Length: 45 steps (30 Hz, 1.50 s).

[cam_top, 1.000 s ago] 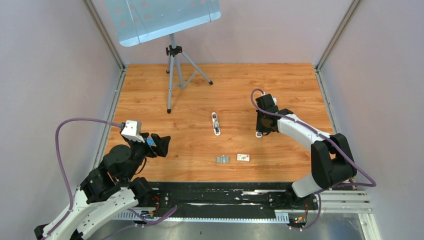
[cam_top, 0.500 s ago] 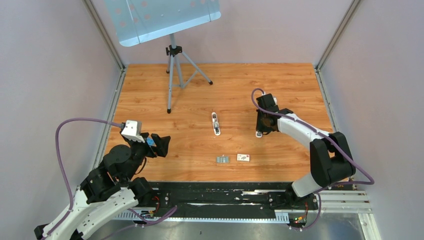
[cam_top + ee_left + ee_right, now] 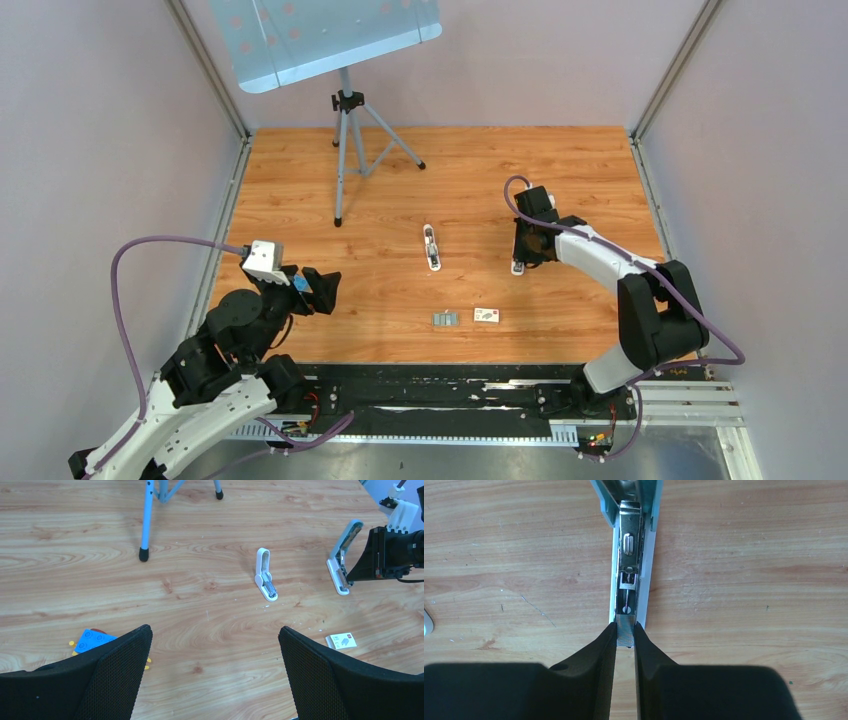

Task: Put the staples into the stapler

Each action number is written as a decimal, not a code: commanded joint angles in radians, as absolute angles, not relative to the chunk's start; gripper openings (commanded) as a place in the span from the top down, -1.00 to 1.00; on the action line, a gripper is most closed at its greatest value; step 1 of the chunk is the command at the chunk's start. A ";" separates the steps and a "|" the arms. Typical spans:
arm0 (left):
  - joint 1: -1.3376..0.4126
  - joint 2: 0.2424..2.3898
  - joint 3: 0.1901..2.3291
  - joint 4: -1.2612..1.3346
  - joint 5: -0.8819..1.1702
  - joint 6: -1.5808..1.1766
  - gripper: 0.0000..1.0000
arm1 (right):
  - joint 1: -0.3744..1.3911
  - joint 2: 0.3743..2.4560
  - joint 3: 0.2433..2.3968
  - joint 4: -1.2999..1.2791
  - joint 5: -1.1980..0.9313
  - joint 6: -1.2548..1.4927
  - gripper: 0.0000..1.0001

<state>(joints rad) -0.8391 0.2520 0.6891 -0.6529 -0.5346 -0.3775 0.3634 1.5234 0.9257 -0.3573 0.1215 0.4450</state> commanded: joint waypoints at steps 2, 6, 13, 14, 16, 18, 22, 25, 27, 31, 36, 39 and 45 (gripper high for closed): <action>-0.833 0.239 0.681 -0.645 -0.535 -0.370 -1.00 | 0.345 1.543 0.950 -0.367 0.109 0.434 0.61; -0.833 0.239 0.681 -0.644 -0.535 -0.370 -1.00 | 0.345 1.538 0.957 -0.372 0.106 0.433 0.62; -0.833 0.241 0.681 -0.644 -0.535 -0.371 -1.00 | 0.345 1.505 0.974 -0.401 0.110 0.437 0.61; -0.833 0.240 0.681 -0.645 -0.534 -0.371 -1.00 | 0.345 1.502 0.976 -0.403 0.111 0.437 0.61; -0.833 0.239 0.681 -0.646 -0.533 -0.371 -1.00 | 0.345 1.496 0.978 -0.406 0.111 0.442 0.61; -0.833 0.239 0.681 -0.646 -0.533 -0.371 -1.00 | 0.345 1.498 0.980 -0.410 0.112 0.445 0.61; -0.833 0.236 0.683 -0.646 -0.534 -0.372 -1.00 | 0.345 1.507 0.976 -0.410 0.119 0.451 0.61; -0.833 0.234 0.681 -0.646 -0.533 -0.371 -1.00 | 0.345 1.515 0.973 -0.410 0.120 0.455 0.61; -0.833 0.233 0.681 -0.646 -0.532 -0.372 -1.00 | 0.344 1.518 0.972 -0.409 0.120 0.456 0.61; -0.833 0.232 0.683 -0.648 -0.533 -0.372 -1.00 | 0.345 1.523 0.970 -0.408 0.121 0.460 0.61; -0.833 0.231 0.682 -0.647 -0.535 -0.371 -1.00 | 0.345 1.531 0.964 -0.404 0.124 0.457 0.61; -0.833 0.231 0.681 -0.647 -0.535 -0.373 -1.00 | 0.344 1.539 0.963 -0.401 0.124 0.458 0.61; -0.833 0.232 0.681 -0.648 -0.536 -0.373 -1.00 | 0.345 1.549 0.955 -0.396 0.124 0.459 0.62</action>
